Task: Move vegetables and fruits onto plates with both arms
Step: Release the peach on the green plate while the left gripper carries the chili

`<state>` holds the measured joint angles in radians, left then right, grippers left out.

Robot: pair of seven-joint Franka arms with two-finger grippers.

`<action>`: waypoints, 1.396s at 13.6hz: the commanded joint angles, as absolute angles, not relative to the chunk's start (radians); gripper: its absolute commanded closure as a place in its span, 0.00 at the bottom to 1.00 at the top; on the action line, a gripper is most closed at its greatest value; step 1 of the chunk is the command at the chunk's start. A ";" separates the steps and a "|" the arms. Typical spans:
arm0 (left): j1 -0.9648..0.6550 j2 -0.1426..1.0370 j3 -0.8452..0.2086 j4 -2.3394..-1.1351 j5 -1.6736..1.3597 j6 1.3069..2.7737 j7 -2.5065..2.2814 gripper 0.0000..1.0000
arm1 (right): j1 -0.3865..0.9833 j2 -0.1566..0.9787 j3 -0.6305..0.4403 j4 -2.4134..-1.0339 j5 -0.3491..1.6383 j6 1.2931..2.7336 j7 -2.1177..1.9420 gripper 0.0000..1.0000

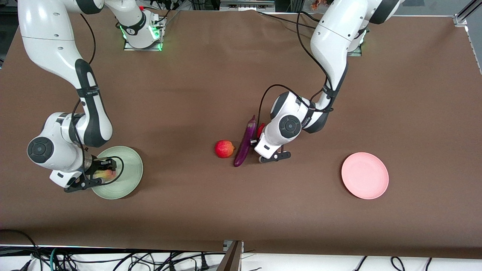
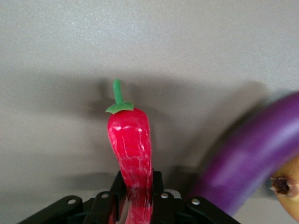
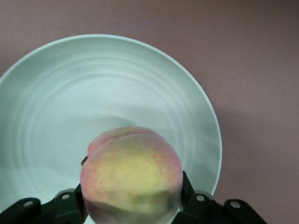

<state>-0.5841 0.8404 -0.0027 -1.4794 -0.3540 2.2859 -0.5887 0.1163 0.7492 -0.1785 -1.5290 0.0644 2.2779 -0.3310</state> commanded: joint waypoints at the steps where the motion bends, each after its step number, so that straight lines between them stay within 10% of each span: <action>1: -0.588 0.861 0.005 -1.443 -0.357 2.286 -0.580 0.83 | 0.100 0.762 -0.169 -1.531 0.069 2.306 -0.351 0.33; 2: -0.584 0.858 0.005 -1.443 -0.357 2.284 -0.581 0.92 | 0.100 0.770 -0.169 -1.529 0.077 2.307 -0.351 0.05; 3: -0.580 0.848 0.009 -1.437 -0.356 2.273 -0.562 1.00 | 0.100 0.769 -0.169 -1.528 0.075 2.304 -0.350 0.01; 12: -0.275 0.712 0.058 -1.315 -0.214 1.768 -0.071 1.00 | 0.198 0.726 -0.155 -1.370 0.116 2.007 -0.247 0.01; 19: -0.090 0.773 0.061 -1.315 -0.038 1.846 0.236 1.00 | 0.408 0.738 -0.074 -1.379 0.170 2.017 0.205 0.01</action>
